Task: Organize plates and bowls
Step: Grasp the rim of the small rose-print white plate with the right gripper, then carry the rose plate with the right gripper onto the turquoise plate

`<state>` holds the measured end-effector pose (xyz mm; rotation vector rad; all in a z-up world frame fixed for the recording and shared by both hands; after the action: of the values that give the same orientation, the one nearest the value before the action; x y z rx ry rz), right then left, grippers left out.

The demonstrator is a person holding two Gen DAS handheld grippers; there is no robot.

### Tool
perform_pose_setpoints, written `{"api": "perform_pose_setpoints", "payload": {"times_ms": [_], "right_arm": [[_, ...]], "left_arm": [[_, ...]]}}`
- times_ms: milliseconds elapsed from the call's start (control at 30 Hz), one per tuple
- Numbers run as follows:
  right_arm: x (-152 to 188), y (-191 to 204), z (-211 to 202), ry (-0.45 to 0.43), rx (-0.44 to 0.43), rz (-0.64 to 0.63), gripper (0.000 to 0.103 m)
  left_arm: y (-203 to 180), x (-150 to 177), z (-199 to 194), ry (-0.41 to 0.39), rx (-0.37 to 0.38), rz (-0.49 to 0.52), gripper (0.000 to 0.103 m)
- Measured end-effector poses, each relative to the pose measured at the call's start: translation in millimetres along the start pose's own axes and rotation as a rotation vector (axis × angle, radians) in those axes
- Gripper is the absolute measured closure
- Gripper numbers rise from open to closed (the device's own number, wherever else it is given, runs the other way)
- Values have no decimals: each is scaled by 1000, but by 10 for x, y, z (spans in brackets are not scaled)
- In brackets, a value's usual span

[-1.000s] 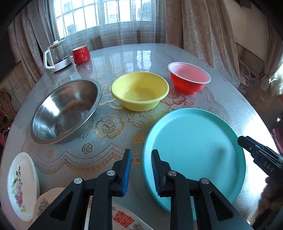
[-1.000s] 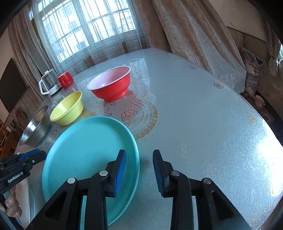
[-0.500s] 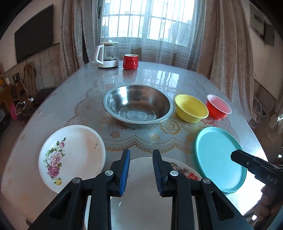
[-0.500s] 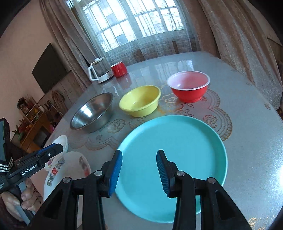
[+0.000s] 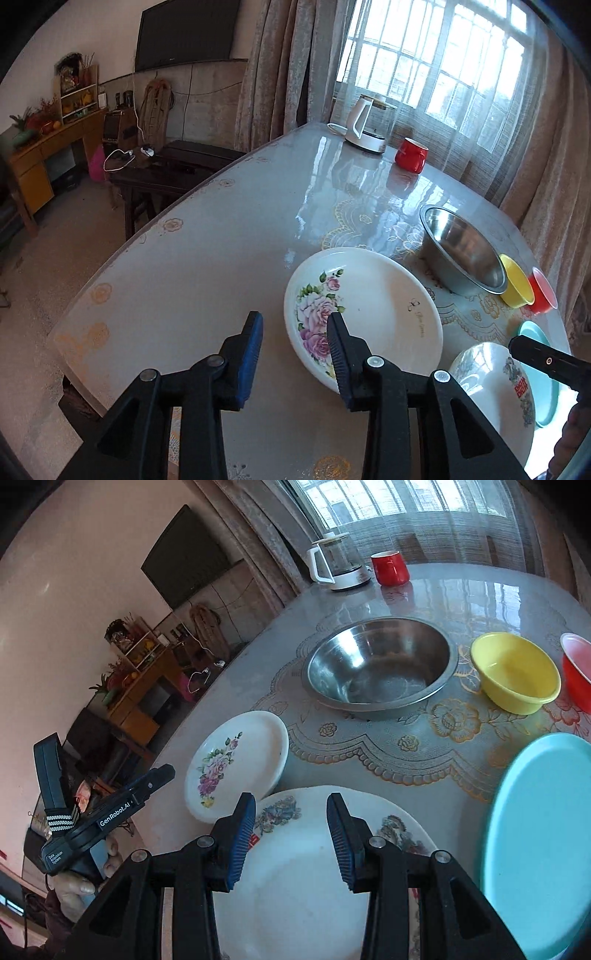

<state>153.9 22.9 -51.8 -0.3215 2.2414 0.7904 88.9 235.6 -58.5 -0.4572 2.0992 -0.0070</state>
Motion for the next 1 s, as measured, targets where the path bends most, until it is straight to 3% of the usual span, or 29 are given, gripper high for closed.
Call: {"api": "perform_pose_setpoints", "payload": {"times_ms": [233, 400, 533, 800, 900, 1000], "right_arm": [[-86, 155, 535, 73, 16, -16, 66], [-60, 81, 837, 122, 90, -31, 69], [-25, -6, 962, 153, 115, -19, 74], [-2, 69, 1134, 189, 96, -81, 84], [12, 101, 1115, 179, 111, -112, 84], [6, 76, 1062, 164, 90, -63, 84]], "left_arm": [[104, 41, 152, 14, 31, -46, 66], [66, 40, 259, 30, 56, -26, 66], [-27, 72, 369, 52, 79, -1, 68], [-160, 215, 545, 95, 81, 23, 82], [-169, 221, 528, 99, 69, 23, 82], [-181, 189, 455, 87, 81, 12, 81]]}}
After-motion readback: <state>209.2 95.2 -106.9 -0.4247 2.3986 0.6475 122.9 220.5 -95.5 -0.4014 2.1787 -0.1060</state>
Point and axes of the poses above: each gripper's, at about its wrist camera, not at the fingertips, and z roughly the way its jaws point, y to its left, x to its underside, the point moved 7 cm from there along z, roughly the way its jaws point, and after that the axes turned 13 degrees about -y, right-handed, at the moved point
